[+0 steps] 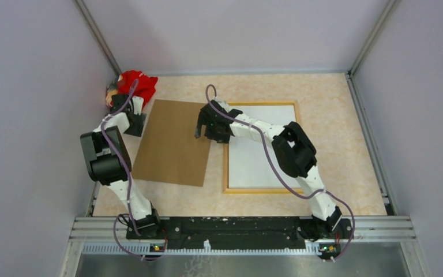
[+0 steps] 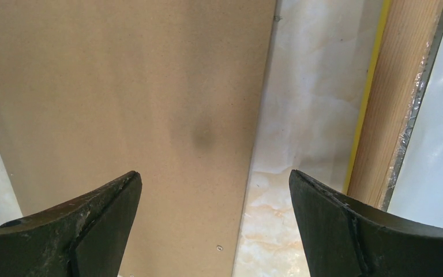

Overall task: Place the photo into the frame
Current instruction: Pick up the photo frame item at the center of the board.

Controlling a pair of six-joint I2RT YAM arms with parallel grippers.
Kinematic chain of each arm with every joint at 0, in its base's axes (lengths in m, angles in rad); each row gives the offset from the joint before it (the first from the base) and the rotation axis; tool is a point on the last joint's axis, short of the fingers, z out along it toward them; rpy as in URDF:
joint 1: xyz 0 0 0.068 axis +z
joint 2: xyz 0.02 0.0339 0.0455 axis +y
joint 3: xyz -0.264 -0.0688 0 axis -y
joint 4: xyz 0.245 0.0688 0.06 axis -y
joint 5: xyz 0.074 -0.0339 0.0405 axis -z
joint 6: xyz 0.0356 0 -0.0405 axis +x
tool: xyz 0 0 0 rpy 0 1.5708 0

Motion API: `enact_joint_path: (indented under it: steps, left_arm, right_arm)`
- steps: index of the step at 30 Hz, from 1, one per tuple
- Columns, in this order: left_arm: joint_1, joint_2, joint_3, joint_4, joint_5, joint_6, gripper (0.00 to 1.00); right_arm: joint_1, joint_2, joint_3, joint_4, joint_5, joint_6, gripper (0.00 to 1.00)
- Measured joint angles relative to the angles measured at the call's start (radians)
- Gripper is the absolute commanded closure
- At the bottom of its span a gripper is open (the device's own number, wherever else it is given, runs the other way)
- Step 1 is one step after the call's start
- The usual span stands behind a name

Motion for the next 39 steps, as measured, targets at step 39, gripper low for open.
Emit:
enact_joint_path:
  steps: [39]
  left_arm:
    - [0.014,0.067,-0.008,0.101,0.204,0.02,0.38]
  right_arm:
    - [-0.05,-0.101,-0.218,0.375,-0.285,0.22,0.08]
